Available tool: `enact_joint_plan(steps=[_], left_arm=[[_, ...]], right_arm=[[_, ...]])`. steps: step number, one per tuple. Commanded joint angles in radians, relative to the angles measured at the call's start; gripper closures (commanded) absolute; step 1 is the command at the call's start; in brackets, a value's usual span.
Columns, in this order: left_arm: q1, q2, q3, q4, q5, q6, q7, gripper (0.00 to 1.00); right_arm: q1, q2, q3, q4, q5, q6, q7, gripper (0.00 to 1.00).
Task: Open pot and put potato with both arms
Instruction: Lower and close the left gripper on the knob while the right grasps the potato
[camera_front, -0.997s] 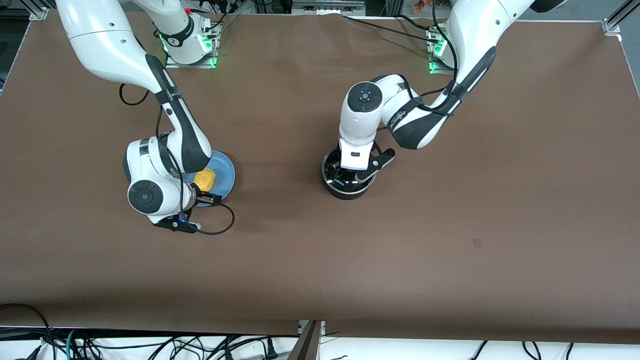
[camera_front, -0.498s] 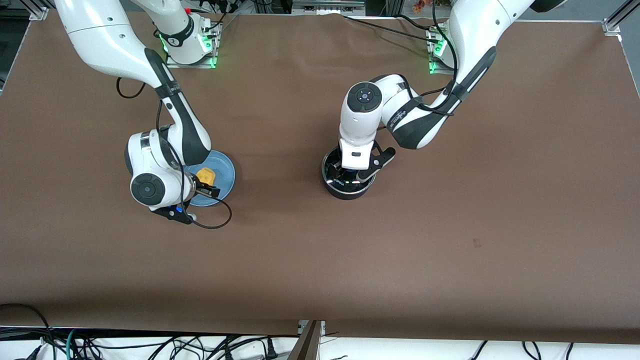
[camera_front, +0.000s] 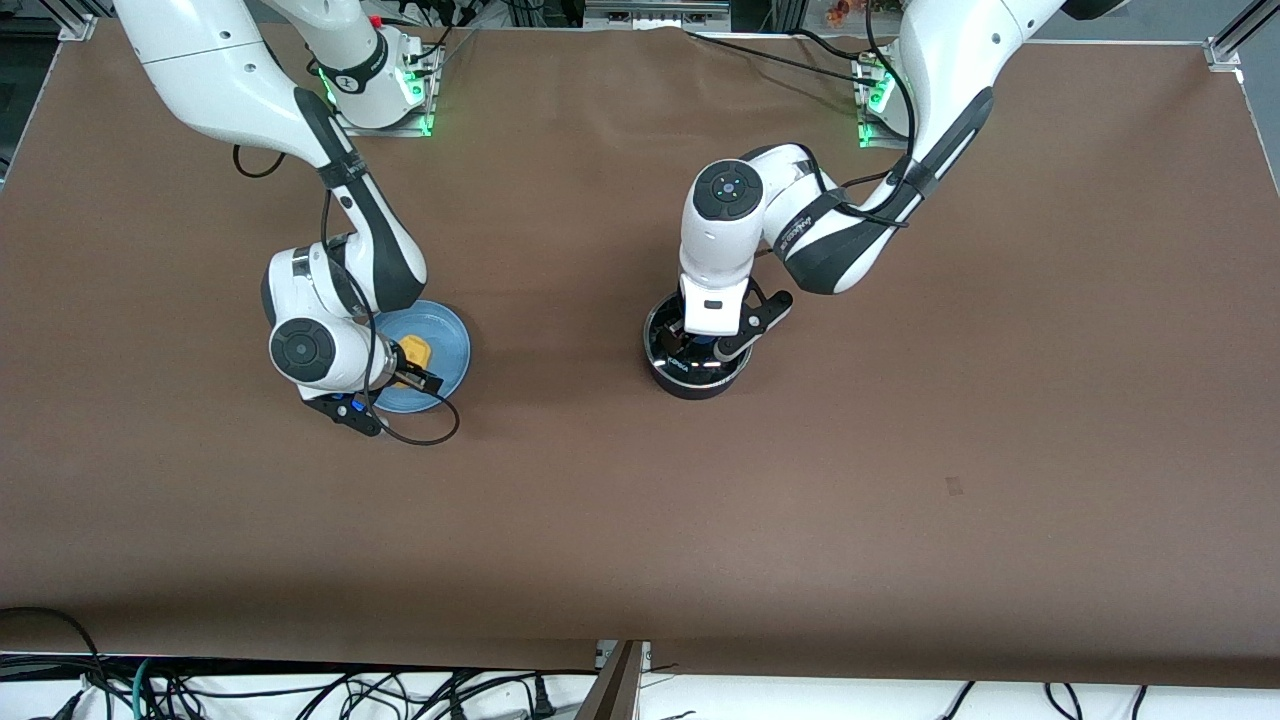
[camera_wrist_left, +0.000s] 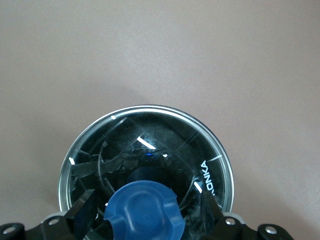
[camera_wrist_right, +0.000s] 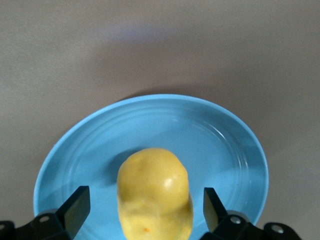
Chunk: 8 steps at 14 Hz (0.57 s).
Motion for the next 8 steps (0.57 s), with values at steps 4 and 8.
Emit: enact_joint_plan(steps=[4,8], left_arm=[[0.000,-0.033,-0.003,-0.033,0.012,-0.006,-0.034,0.08],[-0.007,-0.022,-0.002,-0.033,0.012,0.000,-0.054,0.09]], right_arm=[[-0.002,-0.046,0.001,-0.087,0.013,0.061,0.016,0.00],[-0.002,-0.044,0.001,-0.087,0.013,0.063,0.016,0.30]])
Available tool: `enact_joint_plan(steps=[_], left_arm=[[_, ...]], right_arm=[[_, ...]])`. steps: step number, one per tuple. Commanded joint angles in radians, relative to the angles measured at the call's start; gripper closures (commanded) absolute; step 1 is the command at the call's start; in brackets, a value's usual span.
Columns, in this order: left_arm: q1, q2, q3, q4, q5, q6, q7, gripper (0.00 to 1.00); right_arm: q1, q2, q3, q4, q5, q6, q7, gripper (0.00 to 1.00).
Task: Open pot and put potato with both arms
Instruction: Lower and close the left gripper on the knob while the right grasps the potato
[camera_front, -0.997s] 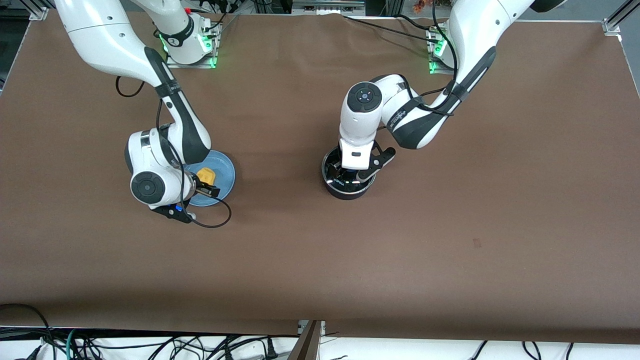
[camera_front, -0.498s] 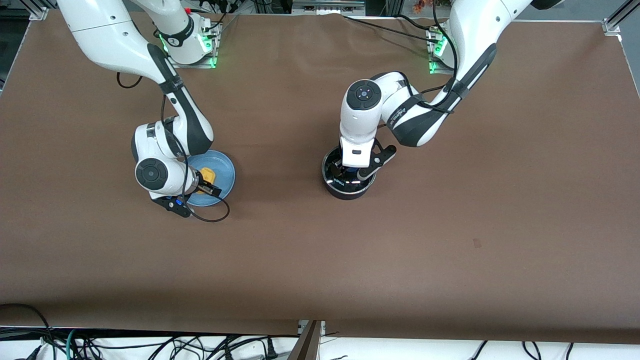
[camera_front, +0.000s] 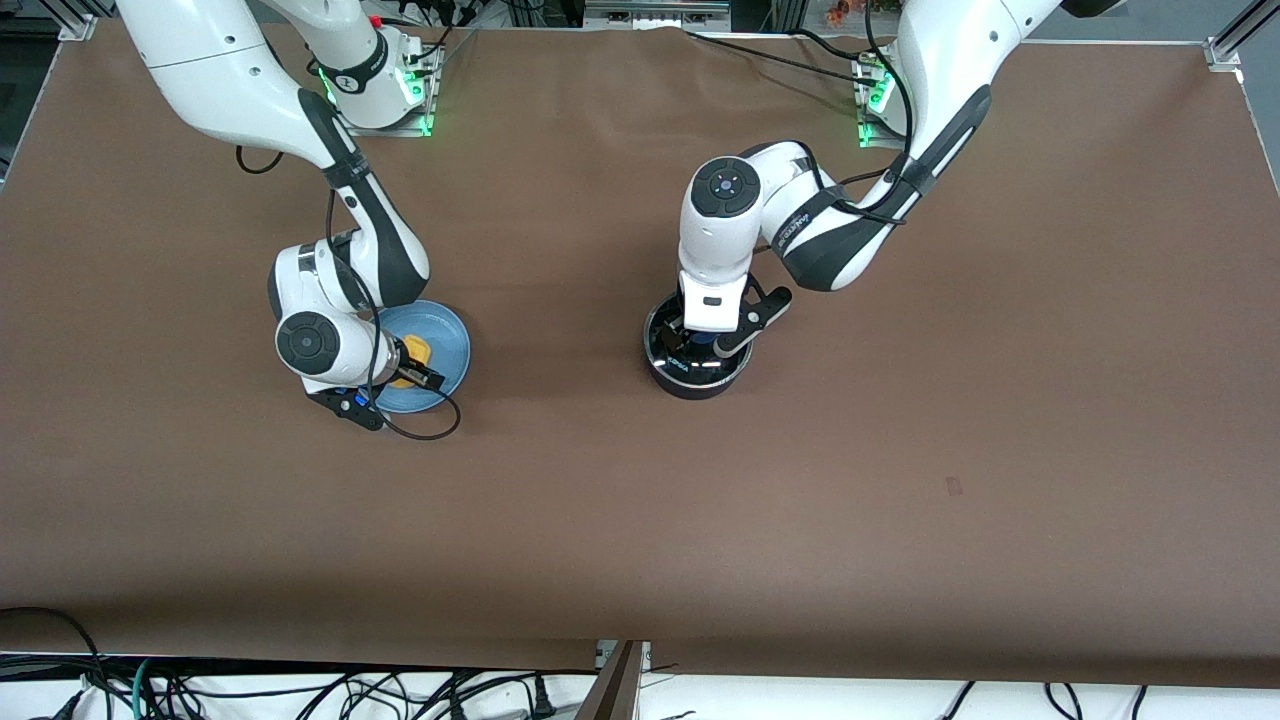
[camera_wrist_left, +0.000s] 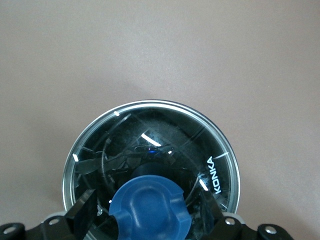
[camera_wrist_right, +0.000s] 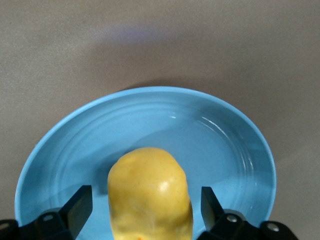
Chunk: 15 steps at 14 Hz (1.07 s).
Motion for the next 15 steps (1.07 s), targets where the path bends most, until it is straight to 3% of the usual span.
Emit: enact_joint_plan(steps=[1,3,7,15], left_arm=[[-0.005,-0.016,-0.001,-0.019,0.012,0.001,-0.045,0.09],[-0.008,-0.008,-0.001,-0.019,0.012,0.003,-0.053,0.09],[-0.029,0.001,0.001,-0.017,0.020,0.027,-0.087,0.10],[-0.038,0.021,0.008,-0.011,0.052,0.034,-0.102,0.14]], right_arm=[[-0.002,-0.043,0.001,-0.048,0.013,0.019,0.008,0.40],[-0.002,-0.045,0.001,-0.048,0.013,0.019,0.008,0.57],[0.000,-0.045,0.001,-0.045,0.013,0.019,0.008,0.70],[0.000,-0.045,0.006,-0.036,0.011,0.019,0.006,0.71]])
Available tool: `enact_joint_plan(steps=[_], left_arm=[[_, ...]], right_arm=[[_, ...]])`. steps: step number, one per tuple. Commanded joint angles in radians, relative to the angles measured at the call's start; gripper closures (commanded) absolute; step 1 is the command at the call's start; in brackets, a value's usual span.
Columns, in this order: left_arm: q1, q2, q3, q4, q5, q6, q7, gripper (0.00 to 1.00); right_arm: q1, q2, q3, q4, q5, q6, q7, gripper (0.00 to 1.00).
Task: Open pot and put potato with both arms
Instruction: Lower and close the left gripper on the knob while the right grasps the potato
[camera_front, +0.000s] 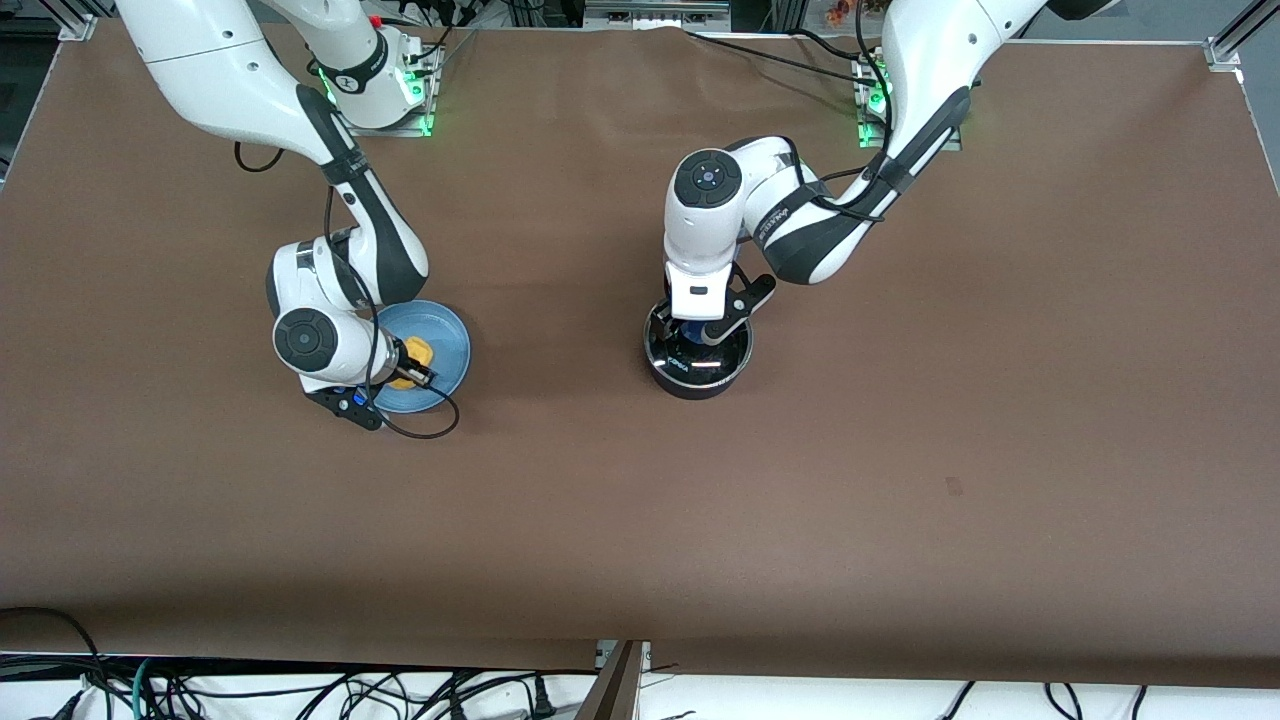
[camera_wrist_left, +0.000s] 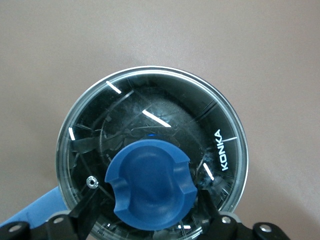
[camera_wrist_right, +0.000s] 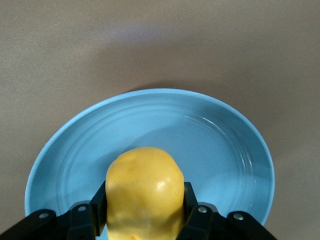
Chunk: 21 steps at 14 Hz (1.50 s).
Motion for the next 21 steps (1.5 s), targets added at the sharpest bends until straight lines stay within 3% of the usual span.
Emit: enact_joint_plan(steps=[1,8,16,21], left_arm=[[-0.001,0.008,0.005,0.003,0.052,0.014,-0.026,0.14],[0.008,0.008,0.009,0.002,0.052,0.024,-0.022,0.17],[0.011,0.008,0.009,0.002,0.052,0.024,-0.017,0.35],[0.013,0.008,0.009,0.002,0.052,0.024,-0.015,0.52]], right_arm=[[-0.001,-0.032,0.005,-0.032,0.011,0.012,0.006,0.71],[0.003,-0.034,0.005,-0.032,0.011,0.012,0.006,0.71],[0.004,-0.034,0.005,-0.031,0.011,0.012,0.006,0.71],[0.004,-0.040,0.006,-0.023,0.010,0.012,0.006,0.71]])
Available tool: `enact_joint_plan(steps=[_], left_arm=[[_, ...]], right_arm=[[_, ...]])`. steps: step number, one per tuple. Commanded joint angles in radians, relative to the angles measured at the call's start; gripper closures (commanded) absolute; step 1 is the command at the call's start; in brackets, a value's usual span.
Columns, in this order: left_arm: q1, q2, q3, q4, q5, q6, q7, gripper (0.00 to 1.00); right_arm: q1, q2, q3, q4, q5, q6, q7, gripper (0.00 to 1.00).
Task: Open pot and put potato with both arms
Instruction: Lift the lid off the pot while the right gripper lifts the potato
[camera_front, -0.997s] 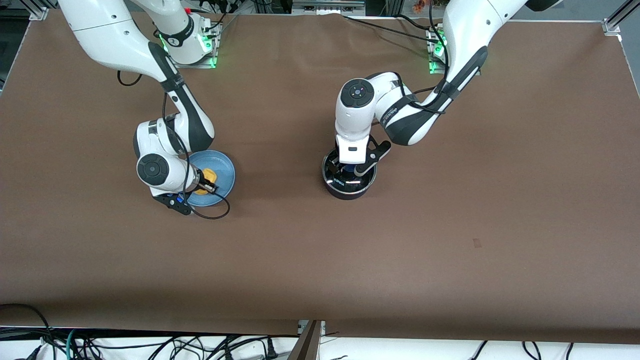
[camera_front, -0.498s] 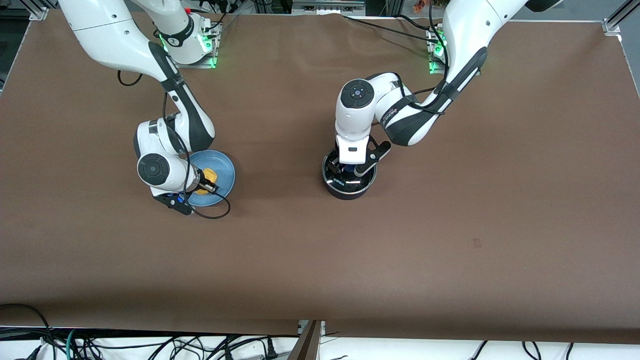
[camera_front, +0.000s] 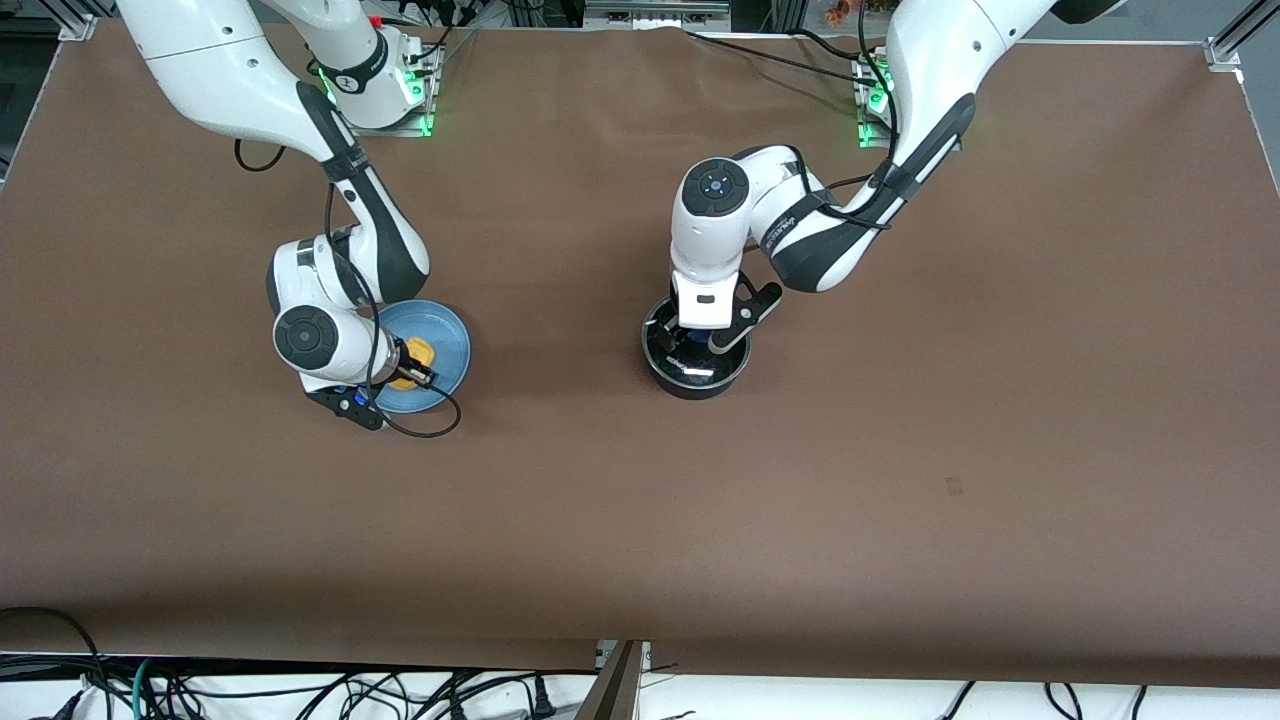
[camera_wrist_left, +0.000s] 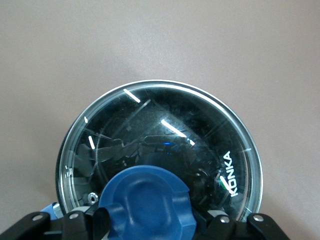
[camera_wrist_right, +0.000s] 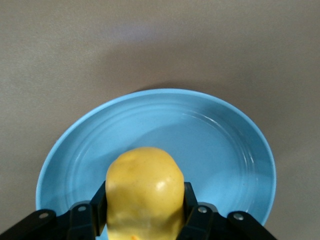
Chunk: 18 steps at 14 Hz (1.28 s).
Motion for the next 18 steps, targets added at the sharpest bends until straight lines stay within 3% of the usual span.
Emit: enact_joint_plan(steps=[1,8,14,16,18], left_arm=[[0.005,-0.002,-0.002,-0.002,0.033,0.005,-0.015,0.53],[0.028,-0.017,-0.004,0.006,0.033,-0.004,0.013,0.56],[0.108,-0.087,-0.016,0.011,0.013,-0.009,0.125,0.56],[0.147,-0.110,-0.024,0.011,0.007,-0.017,0.187,0.56],[0.254,-0.123,-0.092,0.012,-0.060,-0.047,0.356,0.55]], right_arm=[[0.002,-0.030,0.003,-0.019,0.010,0.007,0.004,0.71],[0.005,-0.047,0.013,0.023,0.008,-0.002,-0.002,0.71],[0.010,-0.048,0.100,0.112,0.011,-0.002,0.038,0.71],[0.018,-0.042,0.160,0.154,0.011,0.000,0.096,0.71],[0.059,-0.024,0.181,0.196,0.011,0.004,0.186,0.71]])
